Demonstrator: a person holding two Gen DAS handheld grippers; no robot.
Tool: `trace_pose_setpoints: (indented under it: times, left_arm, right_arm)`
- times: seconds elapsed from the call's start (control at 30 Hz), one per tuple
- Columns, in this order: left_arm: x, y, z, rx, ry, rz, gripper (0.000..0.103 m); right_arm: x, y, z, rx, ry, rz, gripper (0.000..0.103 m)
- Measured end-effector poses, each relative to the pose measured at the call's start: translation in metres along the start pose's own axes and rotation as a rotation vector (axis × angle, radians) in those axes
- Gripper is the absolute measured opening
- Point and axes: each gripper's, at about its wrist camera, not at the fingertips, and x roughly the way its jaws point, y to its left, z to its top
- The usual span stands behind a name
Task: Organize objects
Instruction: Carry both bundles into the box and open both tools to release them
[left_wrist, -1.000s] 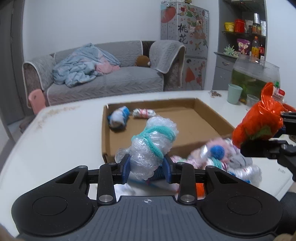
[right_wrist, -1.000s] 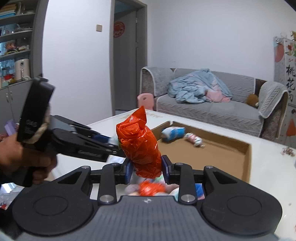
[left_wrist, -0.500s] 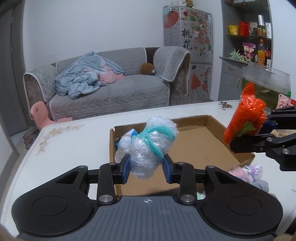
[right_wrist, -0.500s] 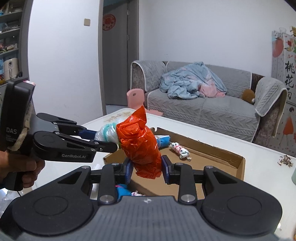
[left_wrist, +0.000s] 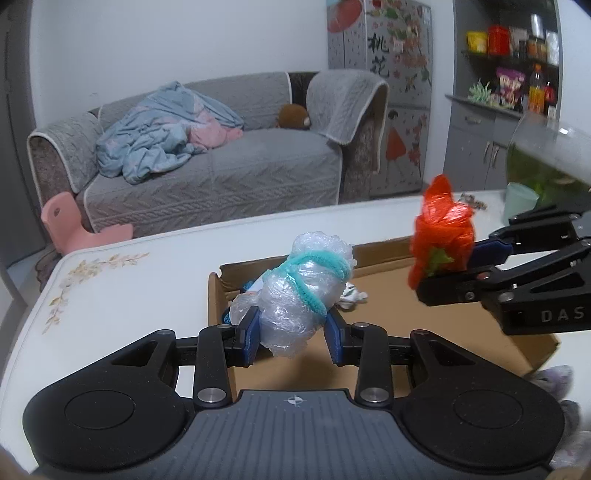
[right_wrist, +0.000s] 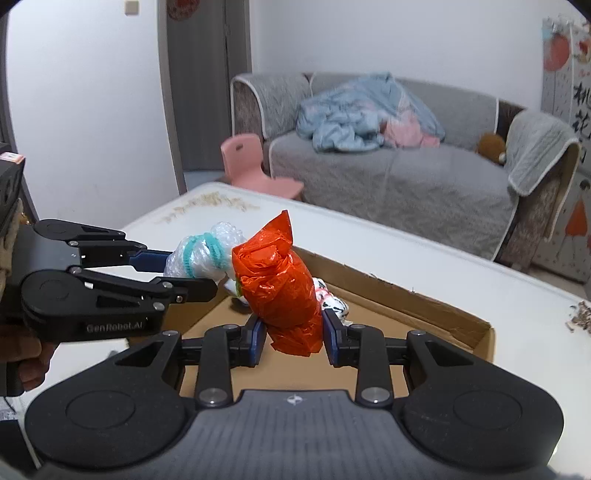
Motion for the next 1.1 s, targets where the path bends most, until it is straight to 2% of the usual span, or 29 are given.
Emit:
trace_pose_setpoints:
  times: [0.27, 0.47, 0.67, 0.9, 1.1]
  left_arm:
    - [0.038, 0.010, -0.003, -0.020, 0.067, 0.004, 0.043]
    - [0.053, 0.016, -0.009, -0.045, 0.094, 0.006, 0.043]
    - [0.054, 0.018, -0.009, -0.060, 0.086, 0.009, 0.043]
    - [0.057, 0.010, -0.010, -0.015, 0.081, 0.034, 0.043]
    - [0.061, 0.013, -0.011, -0.019, 0.095, 0.026, 0.045]
  right_arm:
    - [0.053, 0.000, 0.006, 0.000, 0.141, -0.012, 0.029]
    - [0.072, 0.003, 0.004, 0.001, 0.204, -0.016, 0.029]
    - [0.080, 0.008, 0.003, -0.021, 0.232, -0.027, 0.029]
    - [0.086, 0.008, 0.006, -0.046, 0.243, -0.051, 0.029]
    - [0.092, 0.007, 0.009, -0.054, 0.252, -0.051, 0.029]
